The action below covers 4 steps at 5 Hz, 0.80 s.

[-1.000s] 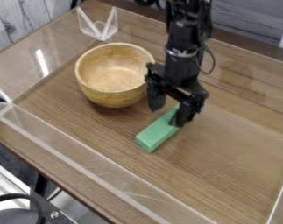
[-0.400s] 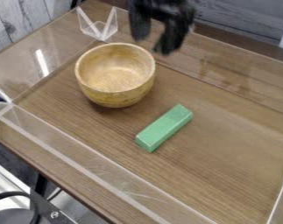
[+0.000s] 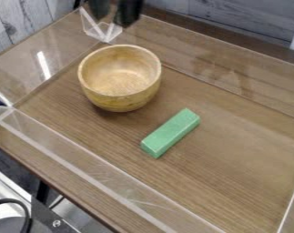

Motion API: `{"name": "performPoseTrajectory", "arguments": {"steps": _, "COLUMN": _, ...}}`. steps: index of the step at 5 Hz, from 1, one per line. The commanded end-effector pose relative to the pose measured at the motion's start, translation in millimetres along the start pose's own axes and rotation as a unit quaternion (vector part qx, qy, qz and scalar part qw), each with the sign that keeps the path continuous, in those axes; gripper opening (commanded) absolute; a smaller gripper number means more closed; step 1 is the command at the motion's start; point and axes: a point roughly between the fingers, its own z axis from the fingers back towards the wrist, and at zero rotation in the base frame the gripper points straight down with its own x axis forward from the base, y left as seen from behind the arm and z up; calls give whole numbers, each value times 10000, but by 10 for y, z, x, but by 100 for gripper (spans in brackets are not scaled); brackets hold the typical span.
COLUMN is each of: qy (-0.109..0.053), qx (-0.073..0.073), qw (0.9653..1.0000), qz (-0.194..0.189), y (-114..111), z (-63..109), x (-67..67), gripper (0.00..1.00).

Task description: Remove the green block from inside the brown bowl and put it on the table

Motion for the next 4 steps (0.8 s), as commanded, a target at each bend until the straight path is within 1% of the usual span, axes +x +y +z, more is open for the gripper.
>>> {"name": "performPoseTrajectory", "arguments": {"steps": 1, "qy": -457, "qx": 103, "qw": 9989, "qz": 90, "y": 77, "z": -48, "x": -87, "gripper": 100}}
{"name": "performPoseTrajectory", "arguments": {"steps": 2, "qy": -694, "qx": 120, "qw": 9975, "qz": 80, "y": 43, "z": -248, "x": -166, "gripper": 0}}
{"name": "performPoseTrajectory", "arguments": {"steps": 3, "qy": -623, "qx": 87, "qw": 9980, "qz": -43, "y": 40, "z": -314, "x": -159, "gripper": 0}}
{"name": "performPoseTrajectory", "arguments": {"steps": 4, "qy": -523, "qx": 76, "qw": 9985, "qz": -134, "y": 51, "z": -416, "x": -116, "gripper": 0}}
